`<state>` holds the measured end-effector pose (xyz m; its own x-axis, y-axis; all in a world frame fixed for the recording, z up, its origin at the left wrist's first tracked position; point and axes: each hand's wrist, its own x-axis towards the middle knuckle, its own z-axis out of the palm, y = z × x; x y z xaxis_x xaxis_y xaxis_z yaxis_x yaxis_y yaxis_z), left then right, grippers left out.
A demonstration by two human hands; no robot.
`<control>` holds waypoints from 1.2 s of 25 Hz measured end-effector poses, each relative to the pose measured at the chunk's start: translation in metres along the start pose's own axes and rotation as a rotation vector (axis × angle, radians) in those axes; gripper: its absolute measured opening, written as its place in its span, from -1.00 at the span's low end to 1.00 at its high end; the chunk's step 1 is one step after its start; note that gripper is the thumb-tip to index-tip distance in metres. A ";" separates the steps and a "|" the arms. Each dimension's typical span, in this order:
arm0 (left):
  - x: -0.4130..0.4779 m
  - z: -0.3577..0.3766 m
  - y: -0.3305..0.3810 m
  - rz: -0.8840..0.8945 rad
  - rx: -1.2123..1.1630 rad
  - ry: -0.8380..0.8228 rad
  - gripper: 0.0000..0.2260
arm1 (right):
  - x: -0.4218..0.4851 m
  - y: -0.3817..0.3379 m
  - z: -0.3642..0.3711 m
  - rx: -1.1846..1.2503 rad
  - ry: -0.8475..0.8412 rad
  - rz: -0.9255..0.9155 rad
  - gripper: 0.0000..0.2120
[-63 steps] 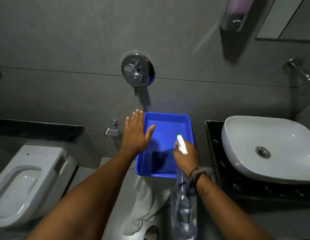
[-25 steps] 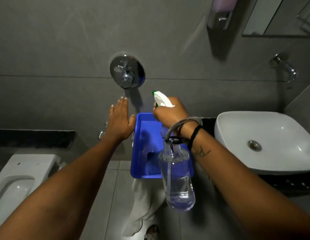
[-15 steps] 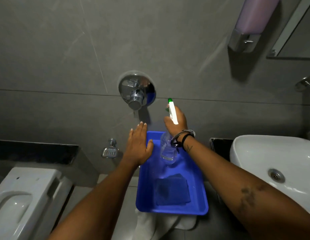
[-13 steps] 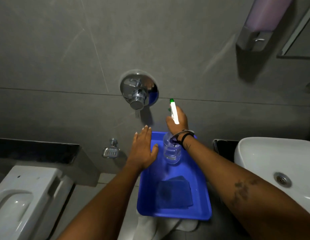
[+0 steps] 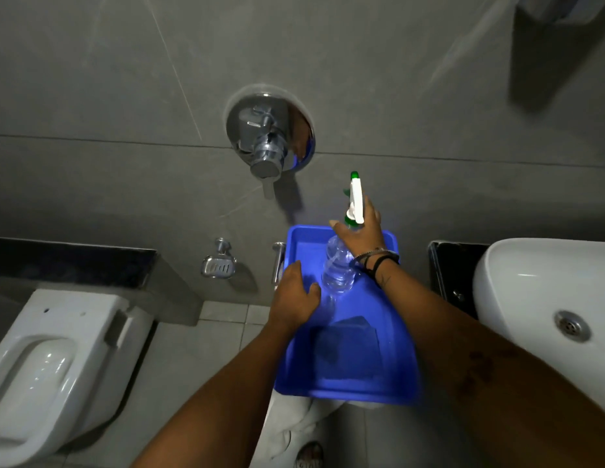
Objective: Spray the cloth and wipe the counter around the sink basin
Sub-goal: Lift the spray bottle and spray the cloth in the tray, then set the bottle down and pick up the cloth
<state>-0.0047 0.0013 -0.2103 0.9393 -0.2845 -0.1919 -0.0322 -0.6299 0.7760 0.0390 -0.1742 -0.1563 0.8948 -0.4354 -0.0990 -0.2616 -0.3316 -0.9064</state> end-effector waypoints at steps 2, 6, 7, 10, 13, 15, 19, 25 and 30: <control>-0.009 0.017 -0.014 -0.175 -0.096 0.013 -0.56 | -0.033 0.040 0.001 -0.074 -0.009 0.126 -0.01; -0.030 0.045 -0.048 -0.383 -0.027 -0.065 -0.77 | -0.091 0.130 0.000 -0.494 -0.255 0.220 -0.17; -0.034 0.052 -0.054 -0.396 0.004 -0.103 -0.83 | -0.100 0.145 0.000 -0.613 -0.367 0.191 -0.23; -0.040 0.070 -0.062 -0.439 0.049 -0.195 -0.80 | -0.106 0.162 0.001 -0.807 -0.511 0.094 -0.30; -0.043 0.085 -0.070 -0.527 0.042 -0.236 -0.66 | -0.102 0.164 0.006 -0.879 -0.530 0.108 -0.31; -0.049 0.091 -0.073 -0.562 -0.059 -0.214 -0.75 | -0.101 0.167 0.005 -0.851 -0.526 0.199 -0.33; -0.050 0.085 -0.056 -0.556 -0.330 -0.204 -0.80 | -0.104 0.165 -0.010 -0.652 -0.486 0.323 -0.52; -0.035 0.033 -0.014 -0.543 -0.980 -0.478 -0.76 | -0.117 0.124 -0.050 0.081 -0.296 0.431 -0.74; -0.053 0.051 0.041 -0.468 -1.360 -0.461 -0.38 | -0.136 0.100 -0.085 0.621 -0.208 0.461 -0.83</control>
<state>-0.0733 -0.0460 -0.1990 0.5800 -0.6118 -0.5378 0.8052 0.3305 0.4924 -0.1399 -0.2189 -0.1985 0.8109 -0.2300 -0.5381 -0.4267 0.3971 -0.8126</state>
